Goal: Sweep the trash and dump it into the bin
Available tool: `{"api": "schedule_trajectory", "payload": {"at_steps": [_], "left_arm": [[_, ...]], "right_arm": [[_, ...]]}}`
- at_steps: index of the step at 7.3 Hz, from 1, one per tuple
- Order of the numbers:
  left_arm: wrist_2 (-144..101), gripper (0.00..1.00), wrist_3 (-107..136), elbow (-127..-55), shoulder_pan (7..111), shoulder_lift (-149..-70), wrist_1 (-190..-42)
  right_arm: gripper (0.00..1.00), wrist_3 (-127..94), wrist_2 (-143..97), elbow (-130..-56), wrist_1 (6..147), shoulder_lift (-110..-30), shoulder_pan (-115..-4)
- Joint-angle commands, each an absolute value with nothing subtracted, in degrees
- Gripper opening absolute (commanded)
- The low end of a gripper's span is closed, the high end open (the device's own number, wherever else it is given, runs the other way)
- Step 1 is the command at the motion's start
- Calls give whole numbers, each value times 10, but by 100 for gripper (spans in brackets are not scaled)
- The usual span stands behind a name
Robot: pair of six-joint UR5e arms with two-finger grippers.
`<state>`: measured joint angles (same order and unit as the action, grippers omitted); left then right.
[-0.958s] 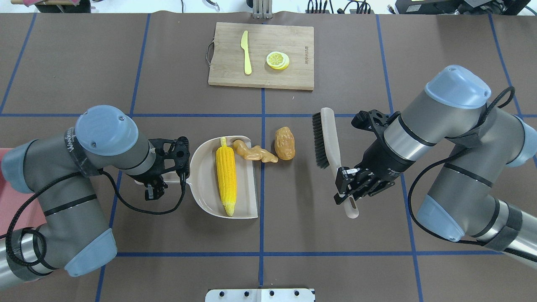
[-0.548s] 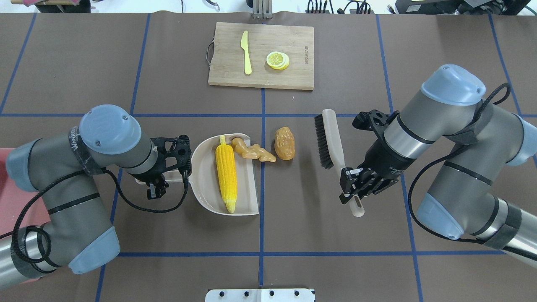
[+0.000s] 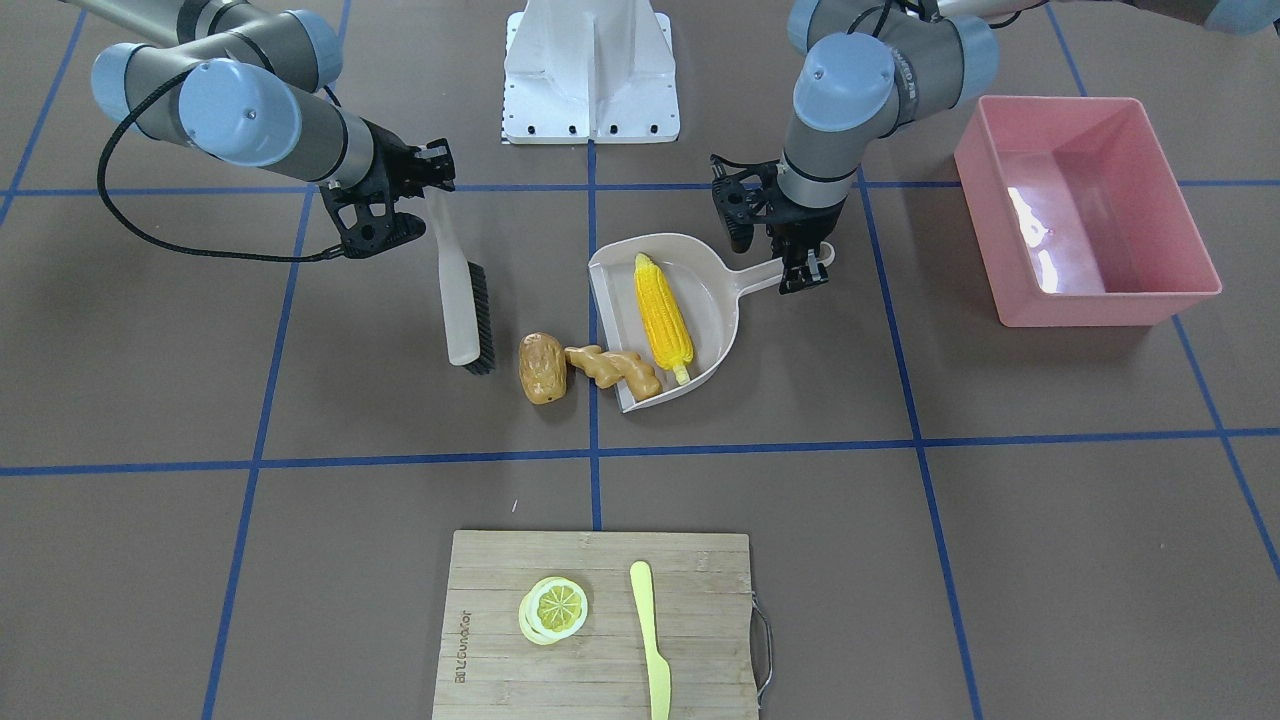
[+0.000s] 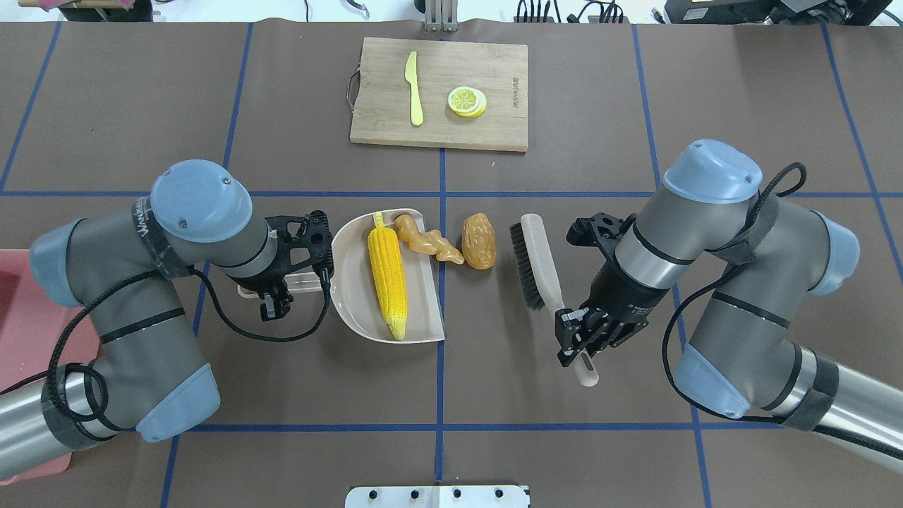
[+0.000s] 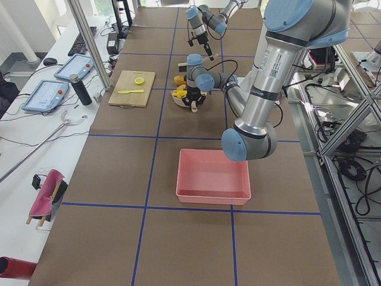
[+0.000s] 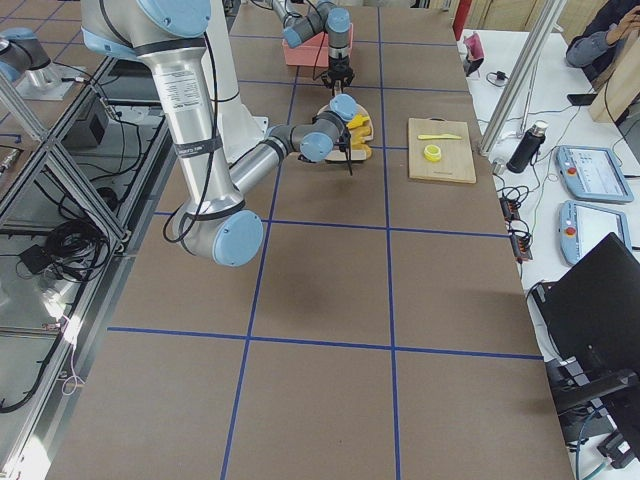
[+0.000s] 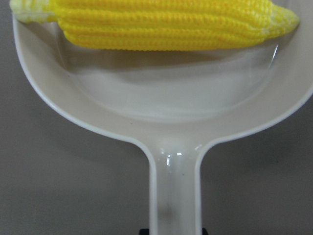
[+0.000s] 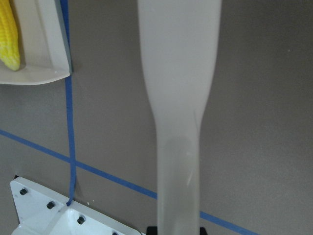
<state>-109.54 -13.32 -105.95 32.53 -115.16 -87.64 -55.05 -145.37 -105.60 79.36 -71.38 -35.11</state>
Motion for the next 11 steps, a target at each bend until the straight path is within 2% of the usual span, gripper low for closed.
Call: {"api": "schedule_trajectory", "payload": {"at_steps": [1, 4, 11], "left_arm": [[-1094, 0, -132, -1042, 325, -1165, -875], [-1094, 0, -133, -1042, 327, -1165, -875], [-1096, 0, -133, -1049, 331, -1165, -875]], "right_arm": [[0, -548, -1447, -1033, 794, -696, -339], [0, -548, -1436, -978, 794, -638, -340], [0, -550, -1424, -962, 793, -592, -297]]}}
